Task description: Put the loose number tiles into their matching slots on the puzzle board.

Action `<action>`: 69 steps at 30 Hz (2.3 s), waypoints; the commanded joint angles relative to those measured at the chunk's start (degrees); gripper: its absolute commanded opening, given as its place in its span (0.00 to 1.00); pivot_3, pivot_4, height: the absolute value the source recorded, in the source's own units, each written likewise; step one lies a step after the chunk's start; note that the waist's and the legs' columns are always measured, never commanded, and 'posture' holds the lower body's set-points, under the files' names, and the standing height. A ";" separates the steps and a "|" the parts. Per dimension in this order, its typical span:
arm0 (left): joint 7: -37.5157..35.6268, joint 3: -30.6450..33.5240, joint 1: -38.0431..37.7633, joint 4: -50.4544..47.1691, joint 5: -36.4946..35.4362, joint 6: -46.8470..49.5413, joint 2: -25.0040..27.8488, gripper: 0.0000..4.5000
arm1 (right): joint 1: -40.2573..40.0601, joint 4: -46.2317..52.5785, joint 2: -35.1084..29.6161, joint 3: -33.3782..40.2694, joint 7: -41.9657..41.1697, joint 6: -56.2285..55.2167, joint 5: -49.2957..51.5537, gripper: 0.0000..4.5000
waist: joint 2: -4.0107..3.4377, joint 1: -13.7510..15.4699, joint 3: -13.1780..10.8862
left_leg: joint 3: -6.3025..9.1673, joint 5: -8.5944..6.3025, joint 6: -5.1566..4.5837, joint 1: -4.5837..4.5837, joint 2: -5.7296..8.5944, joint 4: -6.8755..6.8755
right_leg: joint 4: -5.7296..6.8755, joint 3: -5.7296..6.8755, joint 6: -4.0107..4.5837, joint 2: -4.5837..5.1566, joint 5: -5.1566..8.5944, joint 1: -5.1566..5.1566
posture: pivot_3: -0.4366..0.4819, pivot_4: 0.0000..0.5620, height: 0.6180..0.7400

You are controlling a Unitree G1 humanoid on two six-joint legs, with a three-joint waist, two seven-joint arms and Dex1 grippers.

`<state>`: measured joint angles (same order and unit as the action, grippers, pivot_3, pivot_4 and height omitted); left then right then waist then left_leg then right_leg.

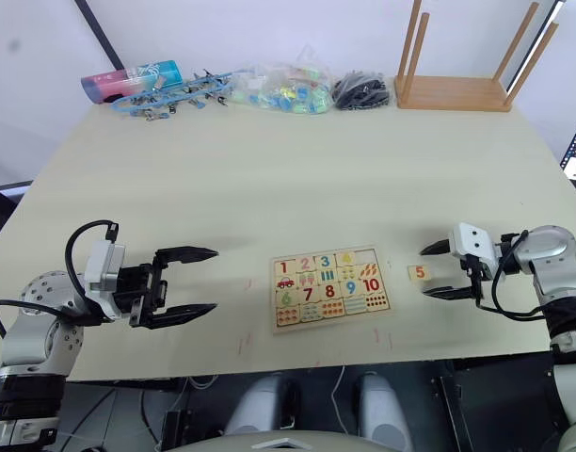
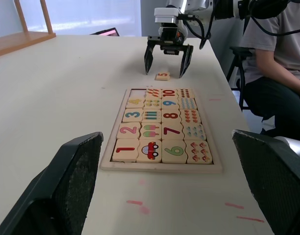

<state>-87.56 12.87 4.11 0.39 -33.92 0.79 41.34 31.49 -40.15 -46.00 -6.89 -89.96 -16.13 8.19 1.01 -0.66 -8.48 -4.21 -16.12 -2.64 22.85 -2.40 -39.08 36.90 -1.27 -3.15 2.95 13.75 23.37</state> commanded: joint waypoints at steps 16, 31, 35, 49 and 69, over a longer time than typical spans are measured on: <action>0.05 0.21 0.47 -1.91 -0.98 0.07 0.80 1.00 | 2.16 -1.64 1.53 0.05 -1.74 -3.13 -0.66 0.20 | 0.00 -0.06 0.01 | -0.01 0.01 0.01 -0.04 -0.10 -0.01 | 0.04 0.00 0.01 0.00 0.00 -0.01 | 0.48 0.27 0.98; 0.73 0.52 -0.47 -2.22 -1.07 -0.26 0.28 1.00 | 2.01 17.10 -2.84 0.49 0.96 13.54 -0.52 0.20 | -0.05 0.00 -0.02 | 0.00 0.00 0.01 -0.03 -0.18 -0.01 | 0.06 0.02 0.01 0.03 0.00 0.00 | 0.48 0.27 0.98; 0.92 0.45 -0.44 -2.09 -1.01 -0.44 0.02 1.00 | 3.72 23.99 -3.17 -0.88 2.40 21.98 -1.27 0.20 | -0.06 0.00 -0.02 | 0.00 0.00 0.01 -0.02 -0.18 -0.01 | 0.07 0.02 0.01 0.03 0.00 0.02 | 0.48 0.27 0.98; 1.98 0.82 -2.46 -3.54 -1.21 -0.91 -0.62 1.00 | 12.41 34.06 1.31 -13.26 7.50 37.40 -10.41 0.20 | -0.06 0.01 -0.02 | 0.00 0.00 0.01 0.03 -0.16 -0.01 | 0.07 0.05 0.02 0.03 0.01 0.06 | 0.48 0.27 0.98; 2.81 0.69 -4.36 -4.80 -1.31 -1.62 -1.19 1.00 | 17.73 42.16 4.05 -23.50 8.48 49.97 -18.84 0.20 | -0.06 -0.01 -0.03 | 0.04 0.00 0.01 0.07 -0.11 -0.01 | 0.07 0.11 0.02 0.04 0.01 0.08 | 0.48 0.27 0.98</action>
<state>-84.77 12.95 -0.19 -2.25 -33.94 0.06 40.17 48.00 -0.04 -41.30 -30.82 -81.48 33.26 -10.03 0.94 -0.67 -8.50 -4.17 -16.12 -2.62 22.92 -2.50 -39.09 36.96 -1.16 -3.13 2.99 13.76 23.45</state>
